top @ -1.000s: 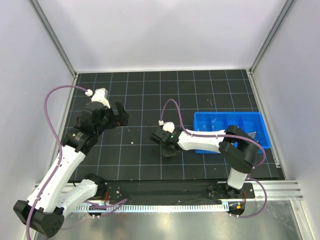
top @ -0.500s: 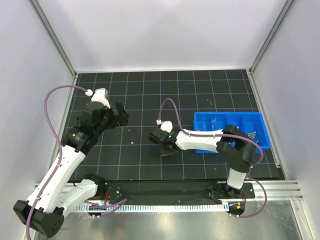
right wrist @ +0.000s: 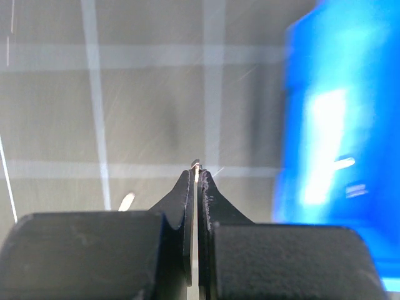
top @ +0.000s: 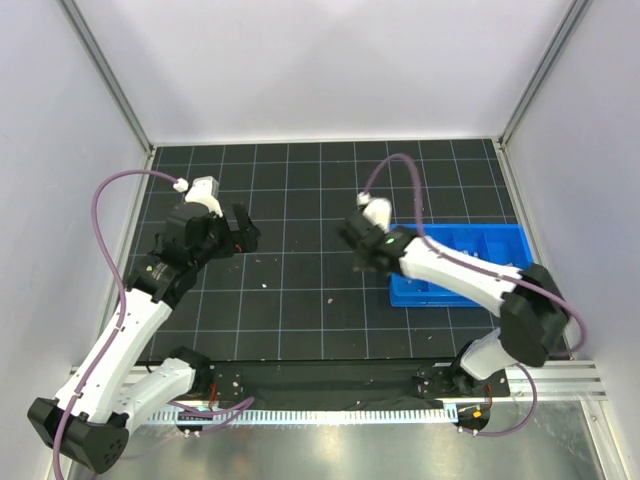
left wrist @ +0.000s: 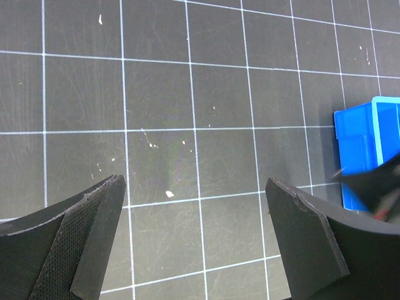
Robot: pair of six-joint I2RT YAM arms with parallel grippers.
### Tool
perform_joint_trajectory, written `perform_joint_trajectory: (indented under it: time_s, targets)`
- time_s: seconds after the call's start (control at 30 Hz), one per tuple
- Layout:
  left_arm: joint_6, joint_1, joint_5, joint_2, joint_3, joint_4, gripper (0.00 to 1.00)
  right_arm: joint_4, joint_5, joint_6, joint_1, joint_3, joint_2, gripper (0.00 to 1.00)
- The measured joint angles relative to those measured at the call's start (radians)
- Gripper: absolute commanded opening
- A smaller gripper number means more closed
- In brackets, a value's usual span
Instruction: Sort the screws and nuts into containers
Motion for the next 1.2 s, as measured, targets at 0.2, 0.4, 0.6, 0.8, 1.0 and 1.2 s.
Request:
perform_joint_trajectory:
  time_s: [0.2,0.4,0.6,0.8,1.0,1.2]
  targets:
    - [0.0,0.0,0.006,0.005,0.0,0.0,1.0,-0.015,0.071,-0.058,-0.256,-0.05,-0.202,0.01]
    - [0.0,0.0,0.008,0.007,0.0,0.0,1.0,-0.039,0.081,-0.089,-0.341,-0.114,-0.217,0.27]
    - [0.0,0.0,0.008,0.013,0.0,0.001,1.0,-0.079,0.081,-0.108,-0.34,-0.119,-0.223,0.7]
    - [-0.002,0.0,0.018,0.018,0.0,0.003,1.0,-0.094,0.059,-0.124,-0.243,-0.061,-0.269,0.72]
    - [-0.008,0.0,0.023,0.023,0.0,0.004,1.0,-0.005,0.08,-0.019,0.056,0.021,-0.173,0.72]
    - [-0.017,0.0,0.023,0.009,0.0,0.003,0.99,0.111,0.064,0.124,0.104,-0.046,0.0,0.59]
